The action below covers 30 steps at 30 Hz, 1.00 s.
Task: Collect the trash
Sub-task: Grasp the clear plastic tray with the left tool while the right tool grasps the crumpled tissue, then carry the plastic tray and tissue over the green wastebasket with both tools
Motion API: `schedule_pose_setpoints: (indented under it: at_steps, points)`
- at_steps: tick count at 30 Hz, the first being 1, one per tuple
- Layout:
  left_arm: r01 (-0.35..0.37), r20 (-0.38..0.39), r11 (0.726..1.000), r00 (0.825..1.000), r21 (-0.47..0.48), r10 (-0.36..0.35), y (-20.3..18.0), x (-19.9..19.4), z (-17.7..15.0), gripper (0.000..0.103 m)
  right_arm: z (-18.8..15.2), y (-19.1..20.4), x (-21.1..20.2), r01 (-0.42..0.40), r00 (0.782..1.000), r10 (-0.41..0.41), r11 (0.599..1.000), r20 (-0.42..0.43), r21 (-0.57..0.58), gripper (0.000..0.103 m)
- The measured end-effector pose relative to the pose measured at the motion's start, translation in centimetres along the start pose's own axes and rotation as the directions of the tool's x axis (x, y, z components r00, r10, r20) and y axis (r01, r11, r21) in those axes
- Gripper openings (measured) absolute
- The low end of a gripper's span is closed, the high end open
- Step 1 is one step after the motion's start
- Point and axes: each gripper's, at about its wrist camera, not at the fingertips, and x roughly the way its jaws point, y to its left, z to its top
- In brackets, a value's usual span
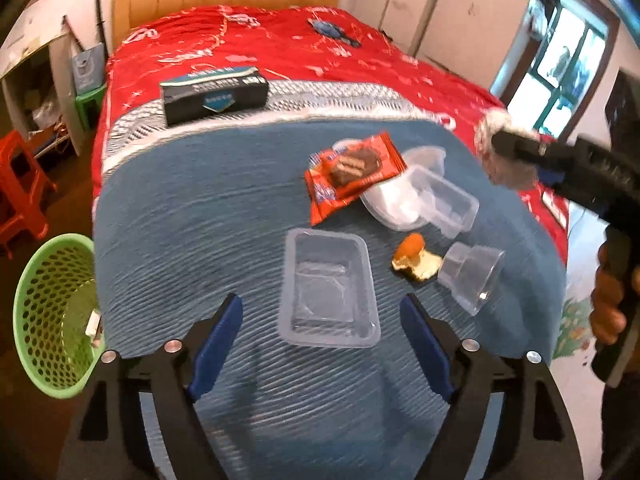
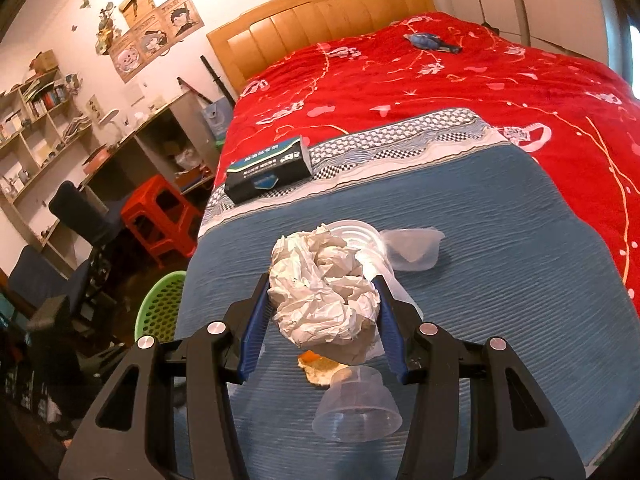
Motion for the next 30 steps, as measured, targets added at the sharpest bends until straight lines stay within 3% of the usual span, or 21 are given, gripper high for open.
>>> schedule_pose_setpoints:
  at_steps: [3,5,6,7,15,23,30]
  points:
    - [-0.035,-0.013,0.999,0.999,0.029,0.035,-0.6,1.2,0.0,0.077,0.0,0.3,0.3,-0.006,1.0,0.006,1.0,-0.005,-0.009,0.05]
    - [-0.058,-0.023,0.997,0.998,0.048,0.059,-0.9,1.9,0.0,0.069,0.0,0.5,0.4,-0.01,1.0,0.01,1.0,-0.01,-0.014,0.05]
    - [-0.058,-0.029,0.997,0.998,0.053,0.06,-1.0,2.2,-0.1,0.059,0.0,0.6,0.4,-0.012,1.0,0.011,1.0,-0.011,-0.016,0.05]
    - [-0.056,-0.034,0.997,0.998,0.055,0.058,-0.9,2.3,-0.2,0.057,0.0,0.8,0.5,-0.014,1.0,0.014,1.0,-0.012,-0.022,0.05]
    - [-0.098,0.063,0.995,0.993,0.016,0.097,0.8,-1.3,-0.4,0.057,-0.2,3.2,0.8,-0.047,0.999,0.045,0.997,-0.027,-0.062,0.05]
    - [-0.208,0.147,0.968,0.962,-0.144,0.229,8.5,-6.9,-1.0,0.057,-0.5,8.4,2.8,-0.117,0.992,0.108,0.985,-0.073,-0.13,0.05]
    - [-0.32,0.079,0.902,0.931,-0.289,0.355,17.5,-7.5,-3.0,0.057,-0.6,13.7,5.7,-0.182,0.979,0.16,0.966,-0.129,-0.181,0.05]
